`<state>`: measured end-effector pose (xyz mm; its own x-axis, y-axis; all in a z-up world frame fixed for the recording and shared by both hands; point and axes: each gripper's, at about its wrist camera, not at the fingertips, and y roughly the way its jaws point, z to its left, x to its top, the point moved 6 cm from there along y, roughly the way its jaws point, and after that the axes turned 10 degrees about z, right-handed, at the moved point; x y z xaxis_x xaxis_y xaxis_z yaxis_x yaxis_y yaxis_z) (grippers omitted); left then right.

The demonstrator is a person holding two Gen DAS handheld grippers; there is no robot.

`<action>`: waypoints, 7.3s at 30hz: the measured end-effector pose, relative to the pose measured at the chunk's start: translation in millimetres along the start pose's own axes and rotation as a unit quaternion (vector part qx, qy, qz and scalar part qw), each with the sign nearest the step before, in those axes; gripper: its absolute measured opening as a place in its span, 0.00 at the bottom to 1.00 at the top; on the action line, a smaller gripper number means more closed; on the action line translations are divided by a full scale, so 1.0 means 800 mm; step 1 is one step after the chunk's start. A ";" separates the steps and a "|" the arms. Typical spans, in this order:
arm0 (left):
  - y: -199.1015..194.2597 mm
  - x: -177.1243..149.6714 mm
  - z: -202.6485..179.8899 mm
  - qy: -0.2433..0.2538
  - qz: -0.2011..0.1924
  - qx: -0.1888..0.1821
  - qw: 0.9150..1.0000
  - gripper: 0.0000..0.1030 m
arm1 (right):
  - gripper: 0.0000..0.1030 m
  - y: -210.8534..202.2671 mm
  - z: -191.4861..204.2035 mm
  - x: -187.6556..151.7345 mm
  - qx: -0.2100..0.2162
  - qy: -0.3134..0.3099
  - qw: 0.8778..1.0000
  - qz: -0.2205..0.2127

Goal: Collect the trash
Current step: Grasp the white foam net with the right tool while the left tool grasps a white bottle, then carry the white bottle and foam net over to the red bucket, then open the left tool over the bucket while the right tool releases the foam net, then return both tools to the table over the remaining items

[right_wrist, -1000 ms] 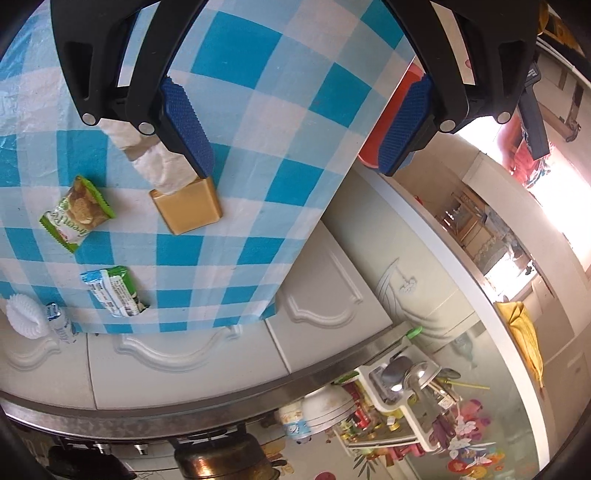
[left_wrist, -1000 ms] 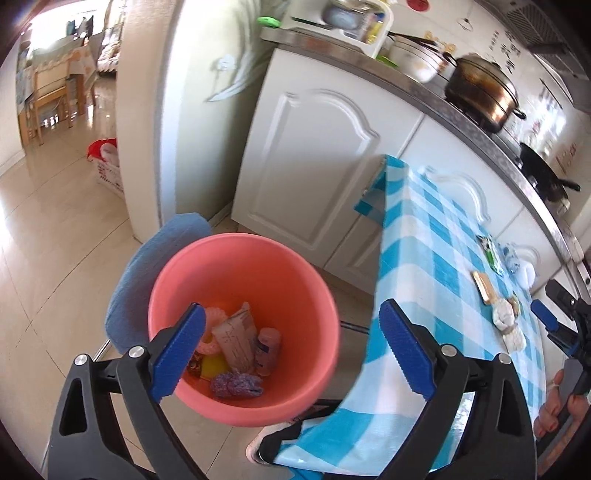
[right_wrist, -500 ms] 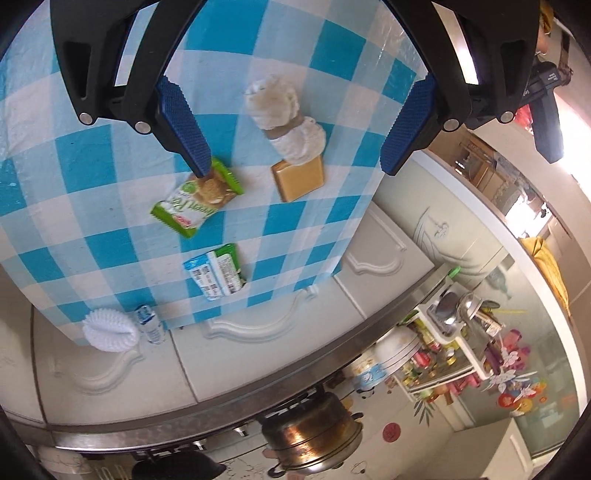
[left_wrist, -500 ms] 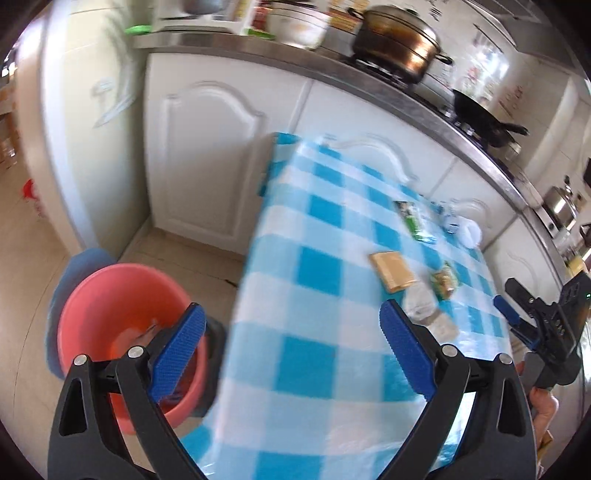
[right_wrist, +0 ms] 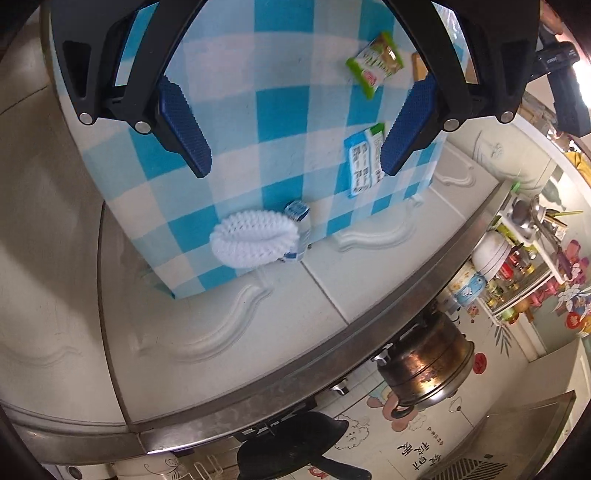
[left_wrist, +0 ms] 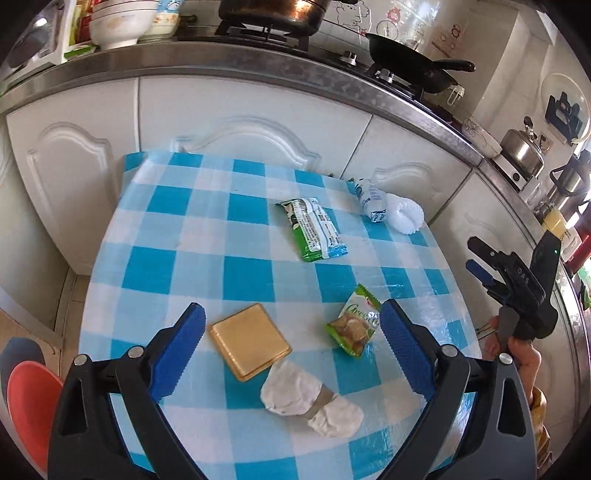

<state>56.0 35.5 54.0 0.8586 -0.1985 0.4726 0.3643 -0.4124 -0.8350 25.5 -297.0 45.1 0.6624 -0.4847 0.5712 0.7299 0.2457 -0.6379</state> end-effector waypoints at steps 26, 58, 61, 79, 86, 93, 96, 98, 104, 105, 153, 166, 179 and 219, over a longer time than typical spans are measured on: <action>0.129 0.113 -0.063 0.026 0.016 -0.053 0.998 0.93 | 0.73 0.170 -0.031 0.078 -0.101 -0.089 0.989 0.060; 0.327 0.207 -0.192 0.064 0.081 -0.002 0.995 0.43 | 0.29 0.140 -0.084 0.066 -0.055 0.004 0.998 0.016; 0.310 0.203 -0.191 0.075 0.068 -0.001 0.995 0.43 | 0.29 0.136 -0.082 0.062 -0.060 0.002 0.998 0.015; 0.154 0.114 -0.145 0.054 0.022 -0.056 0.997 0.43 | 0.27 0.081 -0.026 -0.032 -0.032 0.013 0.999 0.027; 0.103 0.052 -0.113 0.039 0.007 -0.062 0.997 0.43 | 0.27 0.046 -0.008 -0.081 -0.026 0.024 0.999 0.027; 0.056 -0.018 -0.074 0.012 0.009 -0.071 0.997 0.43 | 0.27 0.008 0.013 -0.130 -0.031 0.018 0.999 0.027; 0.041 -0.040 -0.055 0.001 0.008 -0.070 0.998 0.43 | 0.27 -0.007 0.024 -0.151 -0.032 0.006 0.999 0.029; 0.028 -0.054 -0.043 -0.004 0.002 -0.067 0.998 0.43 | 0.27 -0.017 0.030 -0.163 -0.034 0.000 0.999 0.029; -0.004 -0.096 -0.011 -0.007 -0.013 -0.049 0.999 0.43 | 0.27 -0.041 0.044 -0.194 -0.029 -0.006 0.999 0.030; -0.009 -0.102 -0.007 -0.007 -0.017 -0.045 0.999 0.43 | 0.27 -0.044 0.047 -0.199 -0.029 -0.008 0.999 0.030; -0.196 -0.319 0.388 -0.267 -0.098 0.101 0.953 0.43 | 0.27 0.017 0.479 -0.349 0.134 -0.290 0.931 0.179; -0.168 -0.310 0.399 -0.276 -0.093 0.095 0.952 0.43 | 0.27 0.117 0.566 -0.436 0.146 -0.358 0.880 0.274; -0.132 -0.314 0.414 -0.292 -0.062 0.098 0.949 0.43 | 0.36 0.170 0.564 -0.459 0.127 -0.359 0.871 0.311; -0.137 -0.322 0.418 -0.314 -0.059 0.126 0.939 0.88 | 0.87 0.132 0.492 -0.403 0.178 -0.233 0.920 0.261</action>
<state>-84.6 429.2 -70.7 0.8219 0.4312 0.3722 0.4758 -0.1604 -0.8648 -44.9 215.7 -3.1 0.8784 0.1687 0.4471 0.2459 0.6427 -0.7256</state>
